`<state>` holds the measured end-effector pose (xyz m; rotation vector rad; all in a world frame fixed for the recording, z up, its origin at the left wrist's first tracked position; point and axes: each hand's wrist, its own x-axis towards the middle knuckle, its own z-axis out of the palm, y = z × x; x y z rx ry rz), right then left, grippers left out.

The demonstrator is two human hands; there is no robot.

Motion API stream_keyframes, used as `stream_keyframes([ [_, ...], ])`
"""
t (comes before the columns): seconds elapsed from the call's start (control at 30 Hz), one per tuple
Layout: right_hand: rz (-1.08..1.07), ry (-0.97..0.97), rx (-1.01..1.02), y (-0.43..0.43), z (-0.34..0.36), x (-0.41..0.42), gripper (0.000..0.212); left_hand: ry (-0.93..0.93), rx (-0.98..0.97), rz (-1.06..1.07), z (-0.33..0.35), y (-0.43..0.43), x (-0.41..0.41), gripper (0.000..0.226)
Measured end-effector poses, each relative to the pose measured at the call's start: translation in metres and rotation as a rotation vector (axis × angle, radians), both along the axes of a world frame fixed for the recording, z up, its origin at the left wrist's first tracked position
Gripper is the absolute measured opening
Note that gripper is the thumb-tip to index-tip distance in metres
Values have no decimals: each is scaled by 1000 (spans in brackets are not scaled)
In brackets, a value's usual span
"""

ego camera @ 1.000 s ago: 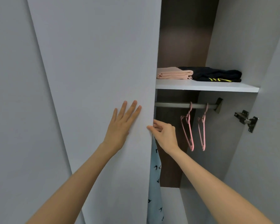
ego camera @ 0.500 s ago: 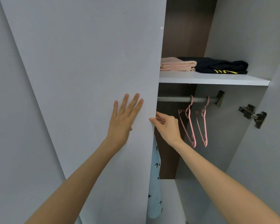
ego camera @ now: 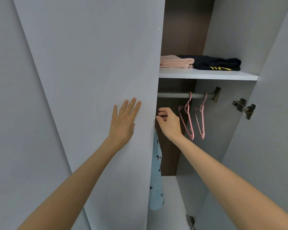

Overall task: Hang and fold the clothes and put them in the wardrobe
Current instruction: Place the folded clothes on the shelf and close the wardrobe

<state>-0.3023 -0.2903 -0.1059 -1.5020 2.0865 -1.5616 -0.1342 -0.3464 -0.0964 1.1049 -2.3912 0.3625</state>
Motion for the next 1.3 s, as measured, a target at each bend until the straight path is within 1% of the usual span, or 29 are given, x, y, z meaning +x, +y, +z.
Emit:
stream_keyframes([
  [0.1, 13, 32, 31, 24, 0, 6, 34, 20, 52, 33, -3, 20, 7, 71],
  [0.3, 34, 193, 87, 88, 1, 18, 33, 67, 101, 57, -1, 76, 20, 64],
  [0.63, 34, 552, 131, 211, 8, 36, 33, 81, 84, 70, 2, 192, 50, 60],
  [0.8, 0, 692, 127, 265, 10, 52, 33, 63, 73, 49, 2, 239, 69, 58],
  [0.93, -43, 750, 125, 306, 7, 69, 33, 80, 95, 17, -4, 273, 88, 57],
  [1.1, -140, 751, 136, 361, 0, 88, 32, 88, 117, -52, -20, 315, 105, 57],
  [1.2, -201, 750, 163, 398, -3, 93, 34, 59, 108, -86, -27, 344, 109, 58],
  [1.3, -253, 792, 183, 436, -2, 93, 36, 34, 118, -135, -30, 371, 106, 58],
])
